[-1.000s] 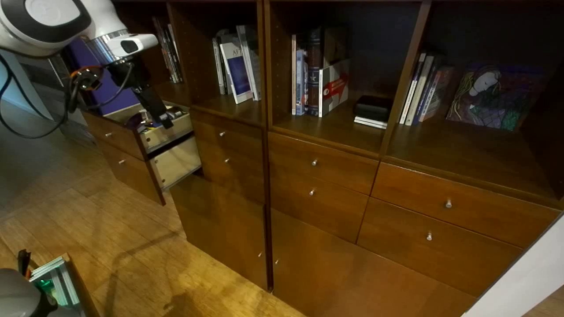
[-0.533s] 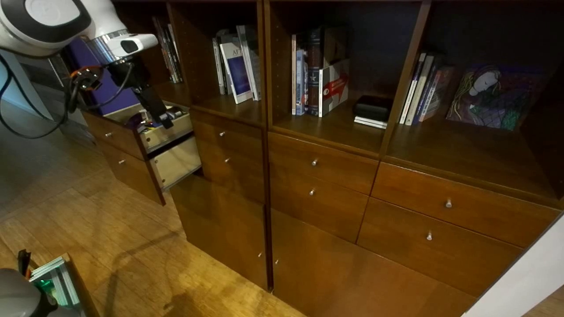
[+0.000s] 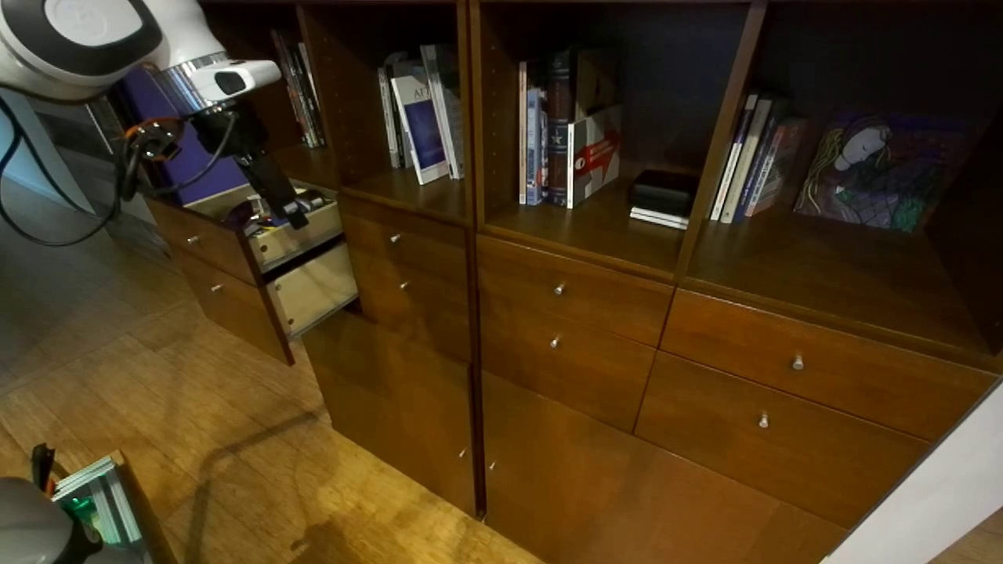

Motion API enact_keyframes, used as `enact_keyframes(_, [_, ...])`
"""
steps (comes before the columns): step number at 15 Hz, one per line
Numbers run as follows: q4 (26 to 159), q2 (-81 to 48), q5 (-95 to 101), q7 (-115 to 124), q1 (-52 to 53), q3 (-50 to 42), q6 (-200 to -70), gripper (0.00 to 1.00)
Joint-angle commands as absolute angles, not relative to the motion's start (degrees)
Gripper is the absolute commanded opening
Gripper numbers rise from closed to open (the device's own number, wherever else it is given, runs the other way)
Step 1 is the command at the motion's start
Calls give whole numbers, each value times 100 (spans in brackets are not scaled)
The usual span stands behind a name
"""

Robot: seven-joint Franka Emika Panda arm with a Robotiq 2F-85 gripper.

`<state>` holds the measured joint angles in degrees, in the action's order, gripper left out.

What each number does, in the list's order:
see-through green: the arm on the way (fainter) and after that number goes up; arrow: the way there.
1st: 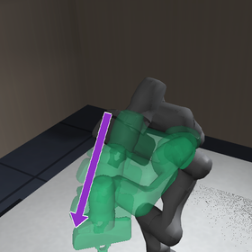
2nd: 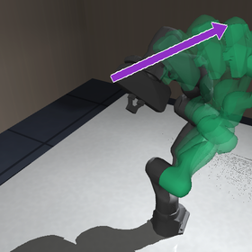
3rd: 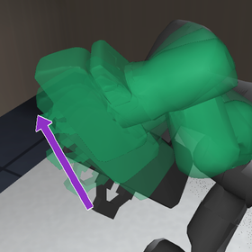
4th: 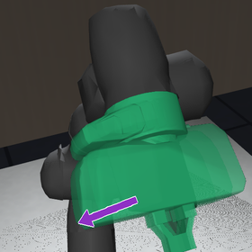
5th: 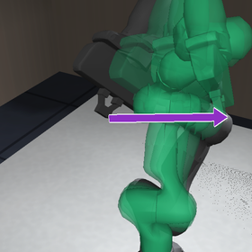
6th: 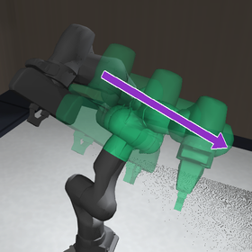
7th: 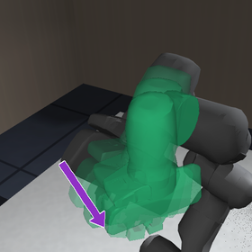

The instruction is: Open the bottom drawer second from the left

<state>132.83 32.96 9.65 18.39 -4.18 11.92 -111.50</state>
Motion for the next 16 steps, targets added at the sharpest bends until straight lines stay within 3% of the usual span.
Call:
enact_keyframes(1, [13269, 3277, 1030, 1894, -293, 1096, -11128, 100])
enact_keyframes(7, [13044, 2901, 968, 1845, -171, 1173, -11383, 100])
enact_keyframes(16, [13512, 1859, 131, 1679, 391, 1008, -13742, 100])
